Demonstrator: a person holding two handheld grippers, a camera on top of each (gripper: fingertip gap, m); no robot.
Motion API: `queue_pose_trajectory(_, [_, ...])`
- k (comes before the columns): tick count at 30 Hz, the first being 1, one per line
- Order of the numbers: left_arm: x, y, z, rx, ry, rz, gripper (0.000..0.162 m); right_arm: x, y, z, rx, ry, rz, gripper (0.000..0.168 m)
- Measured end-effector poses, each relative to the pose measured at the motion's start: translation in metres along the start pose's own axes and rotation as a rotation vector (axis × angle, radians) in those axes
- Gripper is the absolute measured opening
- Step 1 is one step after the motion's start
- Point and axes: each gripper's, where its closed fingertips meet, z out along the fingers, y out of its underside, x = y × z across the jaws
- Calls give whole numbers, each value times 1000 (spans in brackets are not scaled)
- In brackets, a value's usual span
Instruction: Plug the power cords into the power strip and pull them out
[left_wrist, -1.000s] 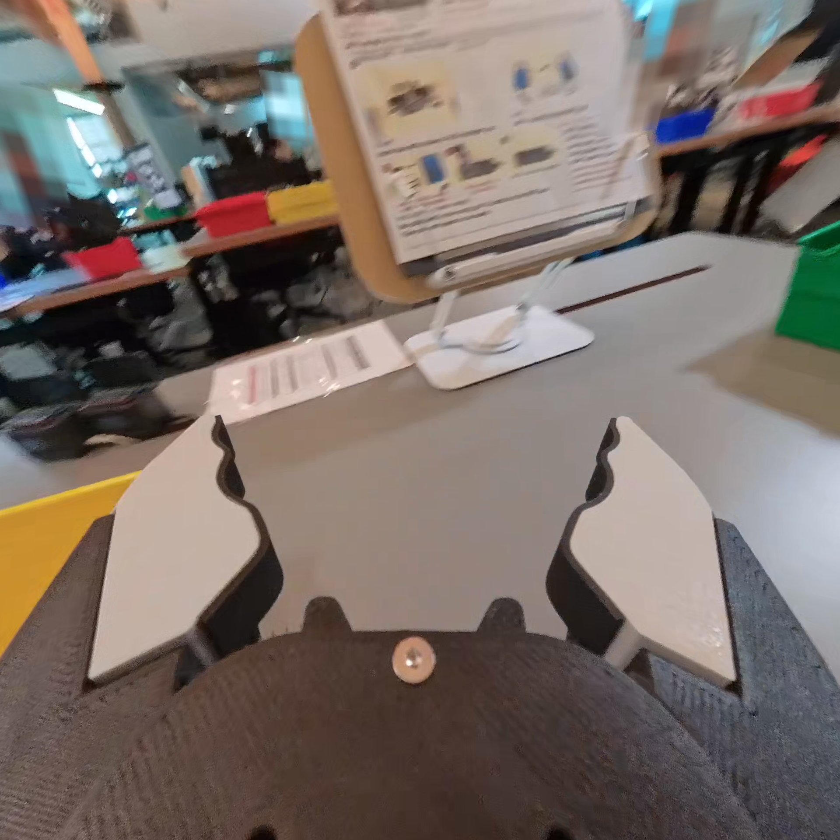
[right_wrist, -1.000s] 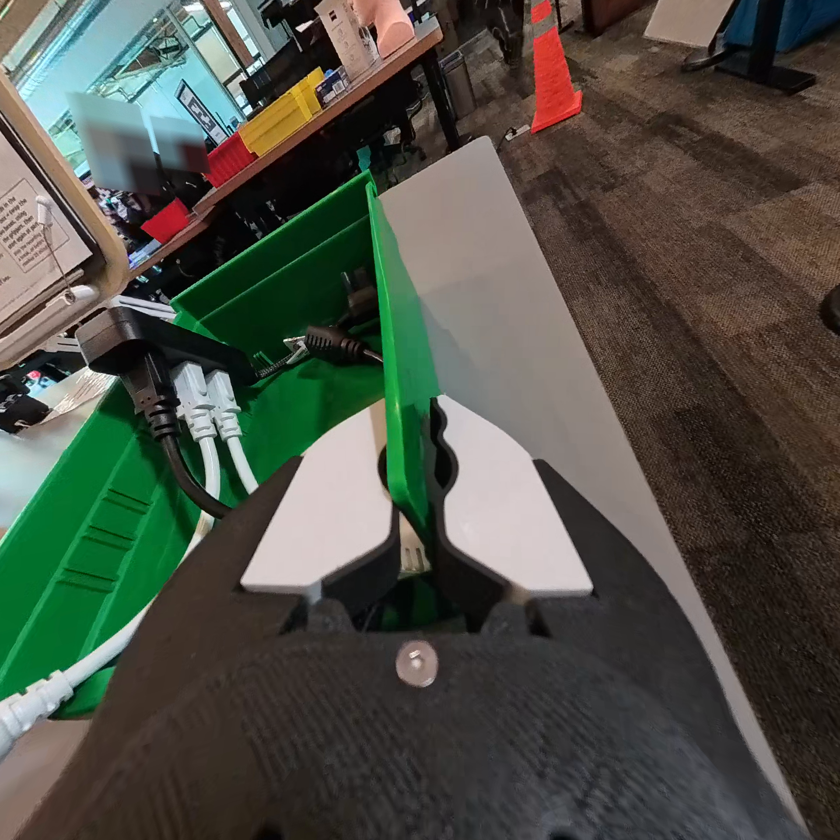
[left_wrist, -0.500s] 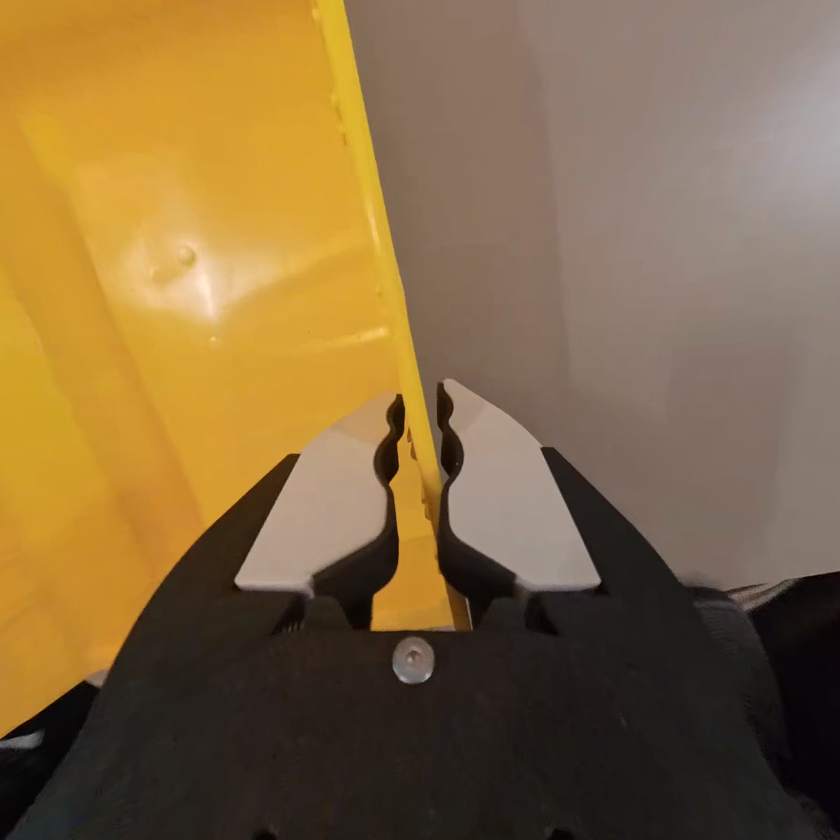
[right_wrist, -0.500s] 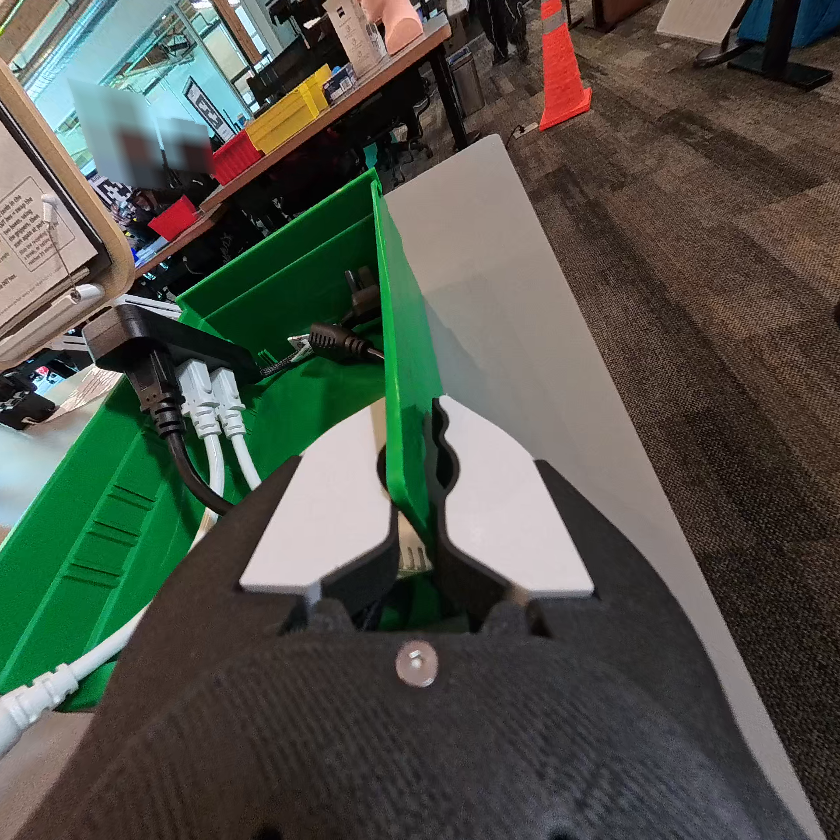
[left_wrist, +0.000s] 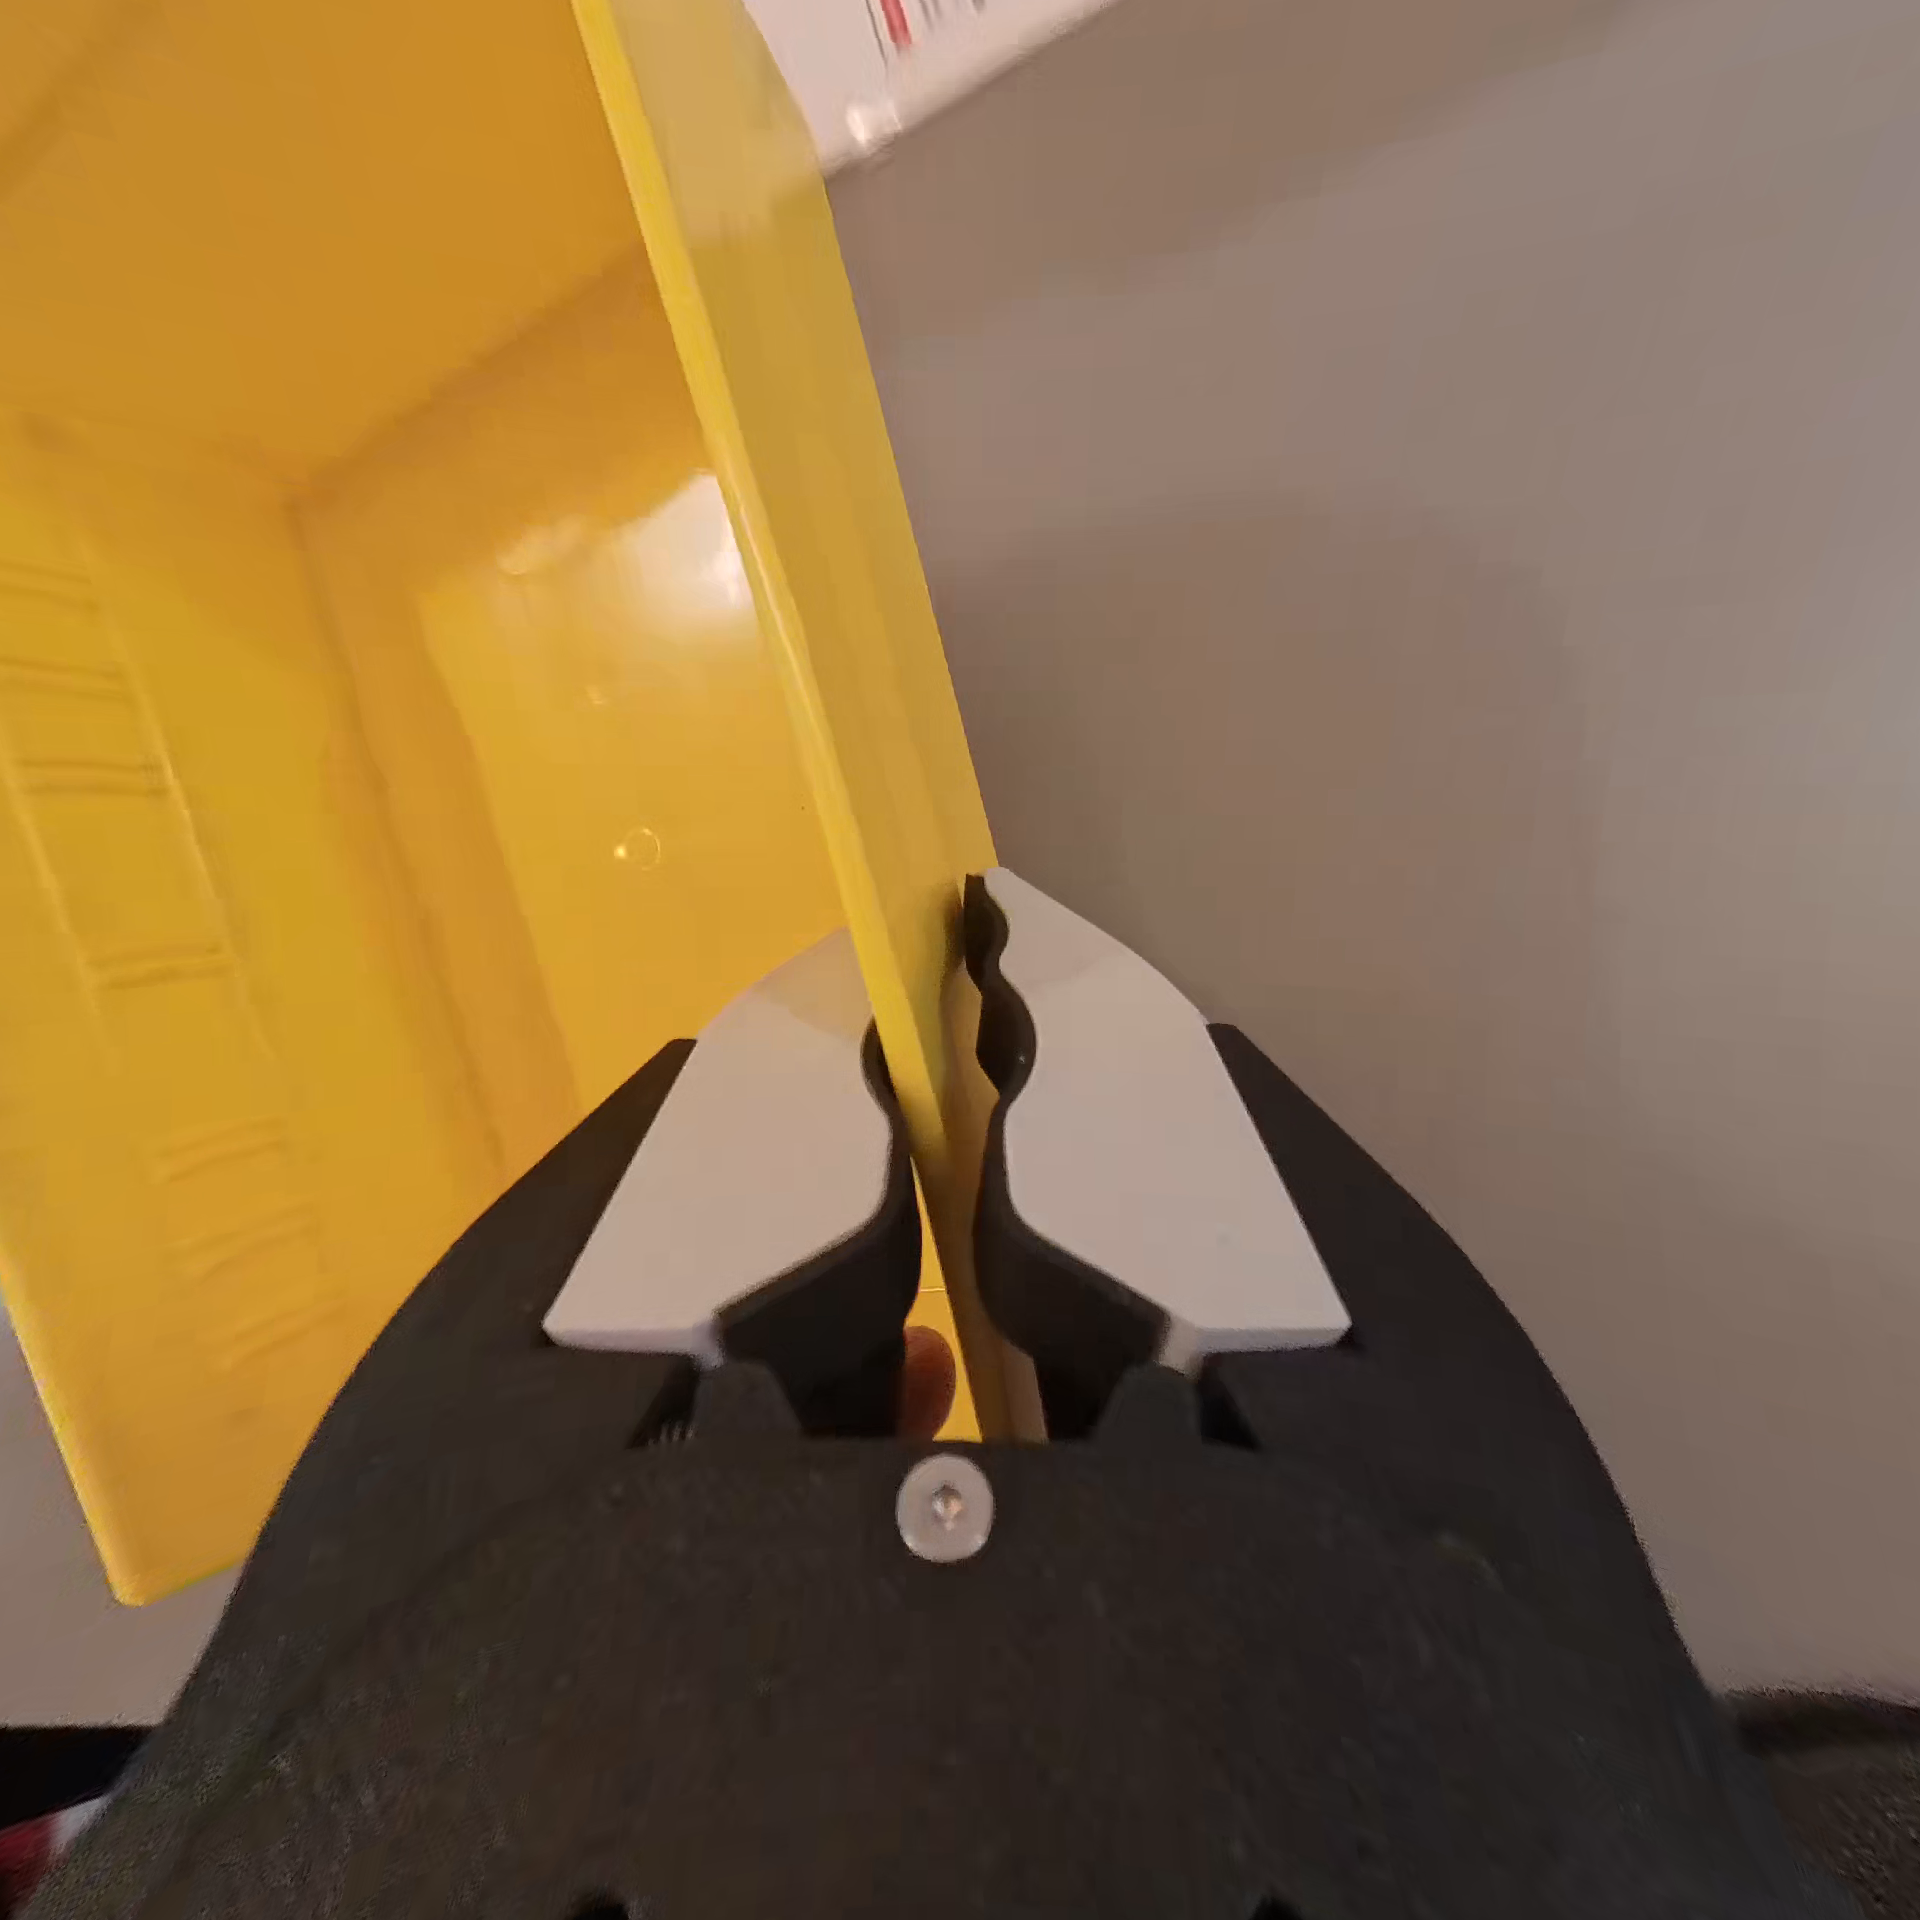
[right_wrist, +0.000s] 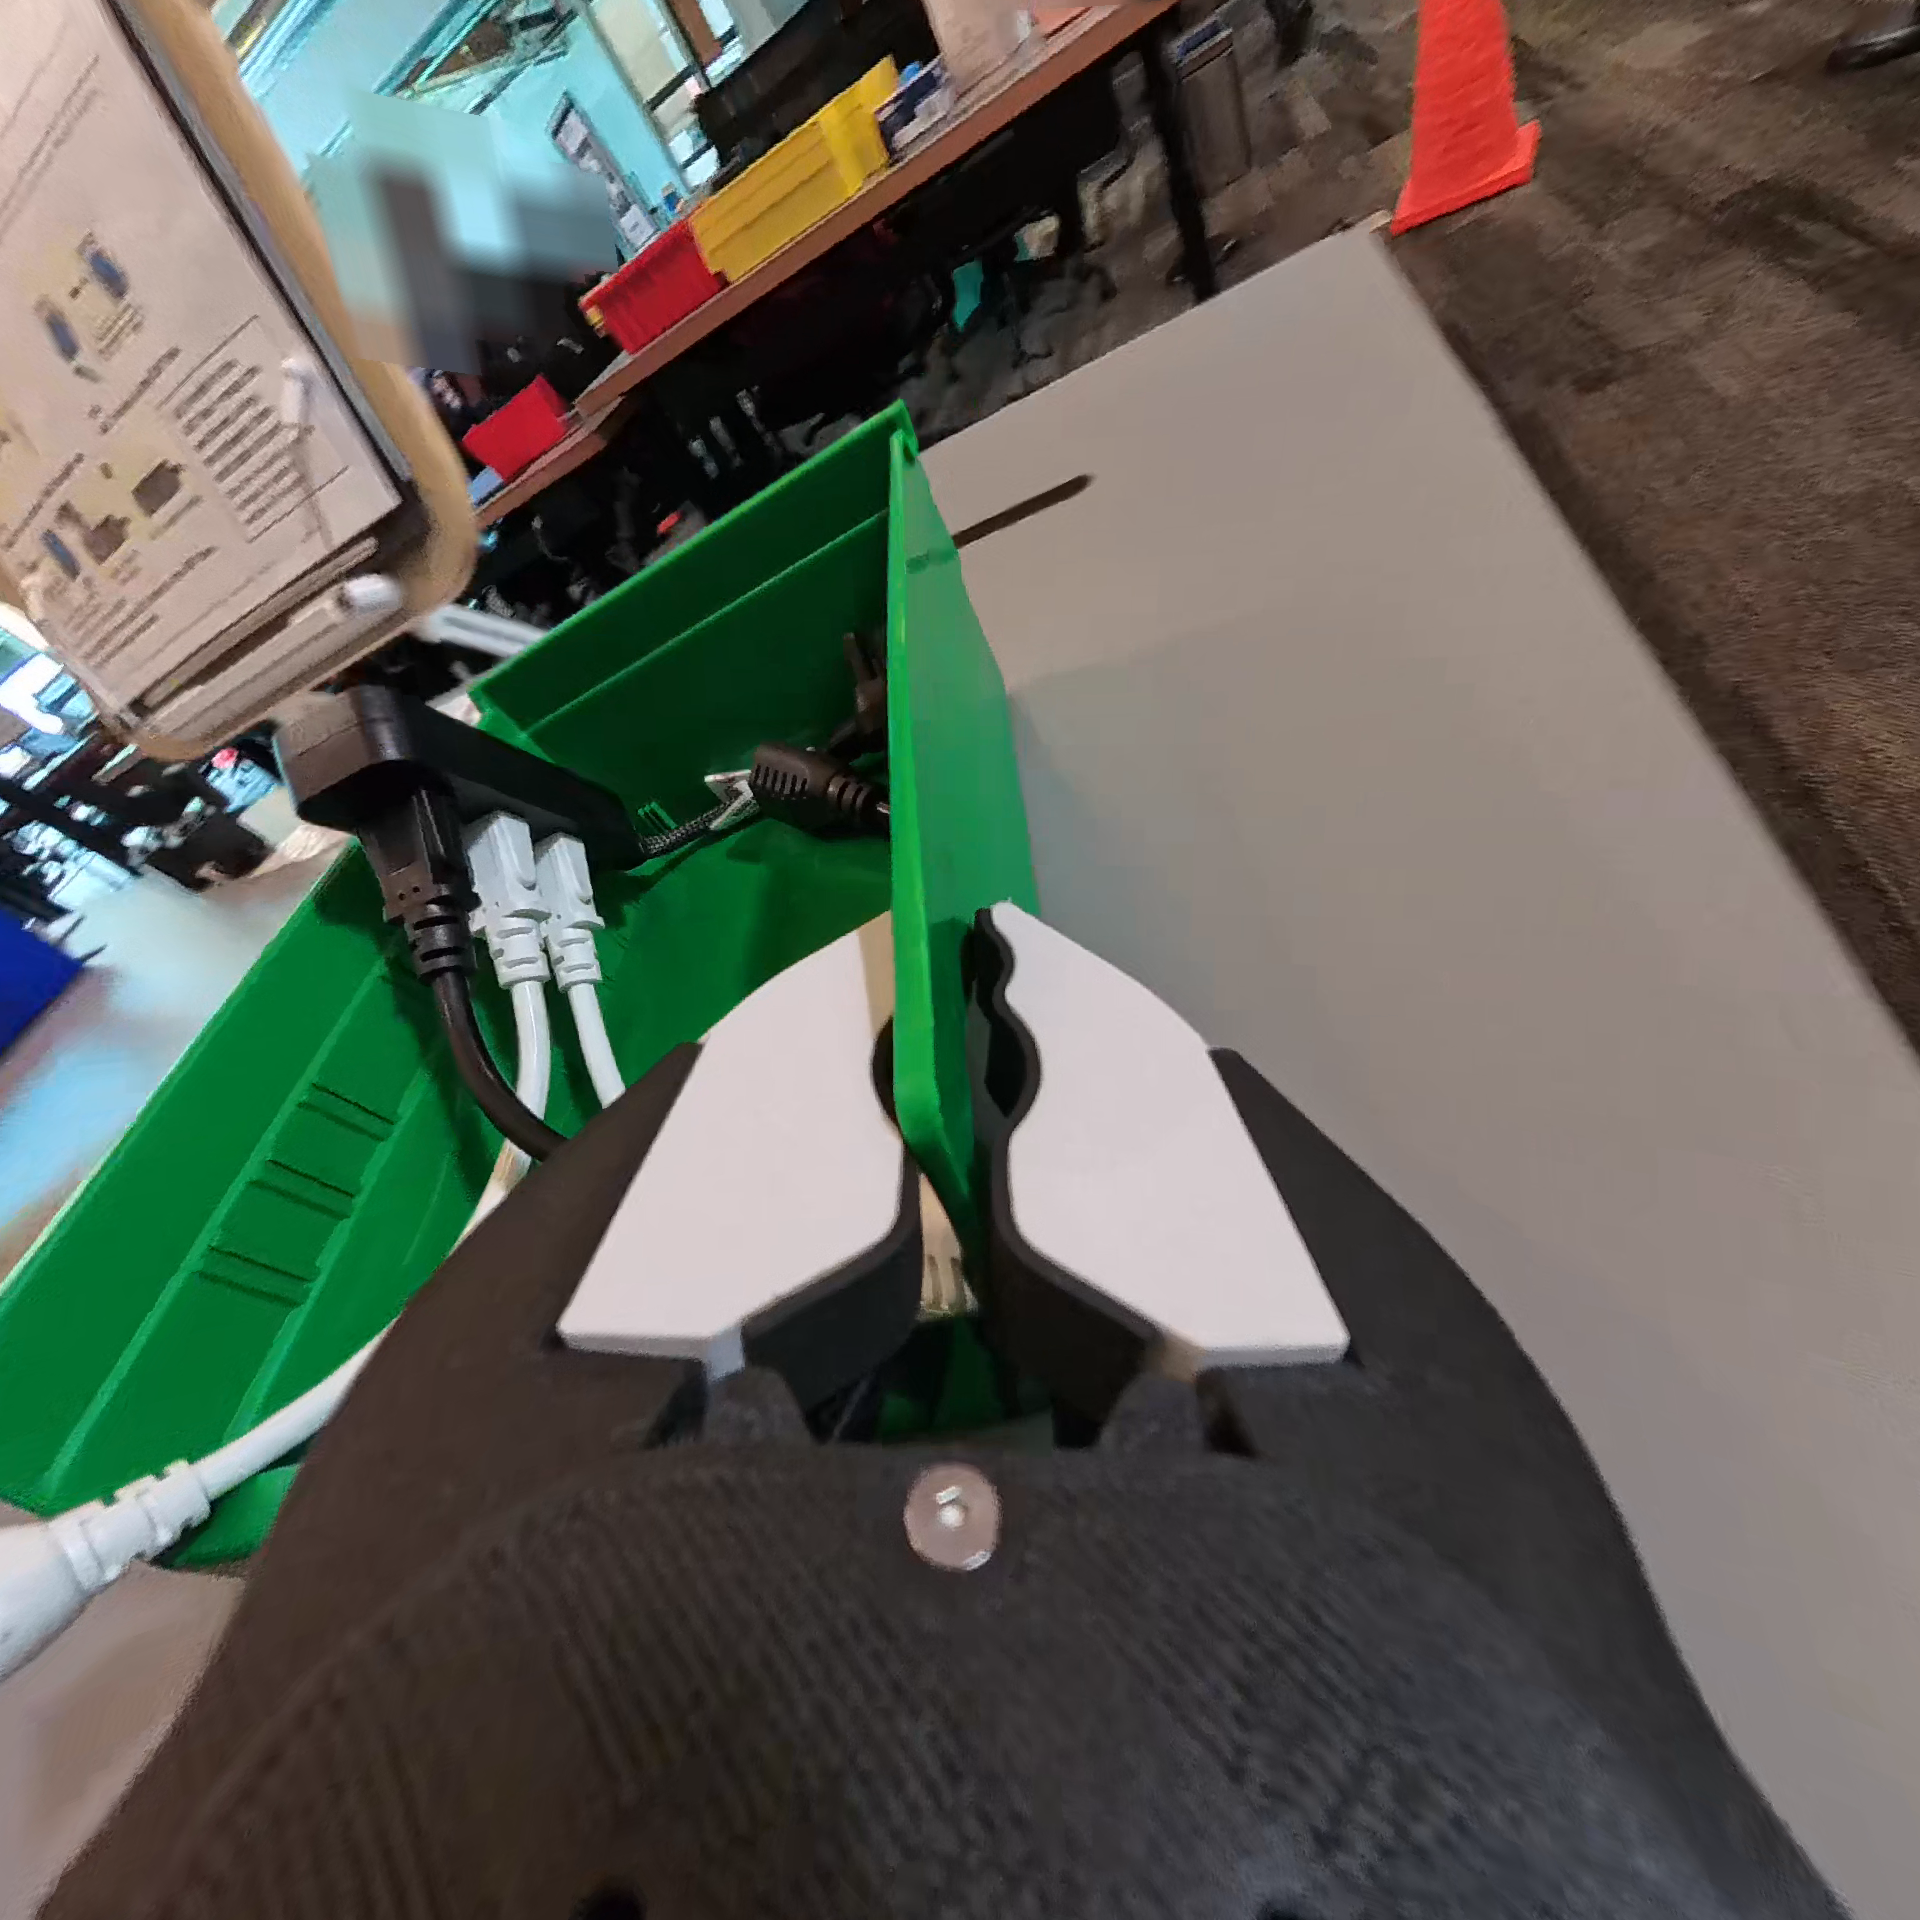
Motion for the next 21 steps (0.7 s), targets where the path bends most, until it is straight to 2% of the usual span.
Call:
queue_pose_trajectory(1, [-6, -8, -13, 32, -35, 18, 7, -14, 4, 6, -15, -26, -8, 7])
queue_pose_trajectory(5, [-17, -37, -69, 134, -142, 49, 6, -86, 27, 37, -74, -144, -30, 6])
queue_pose_trajectory(9, [-7, -59, -111, 249, -115, 42, 6, -176, 58, 69, -124, -252, -89, 6])
queue_pose_trajectory(14, [8, -68, -125, 277, -67, 60, 7, -289, 97, 115, -162, -377, -81, 5])
queue_pose_trajectory(18, [11, -67, -126, 272, -61, 82, 7, -377, 136, 148, -153, -404, -150, 8])
queue_pose_trajectory(20, [7, -68, -129, 285, -76, 82, 7, -423, 167, 158, -206, -470, -89, 16])
queue_pose_trajectory(21, [5, -68, -131, 290, -87, 83, 7, -449, 182, 160, -245, -527, -47, 33])
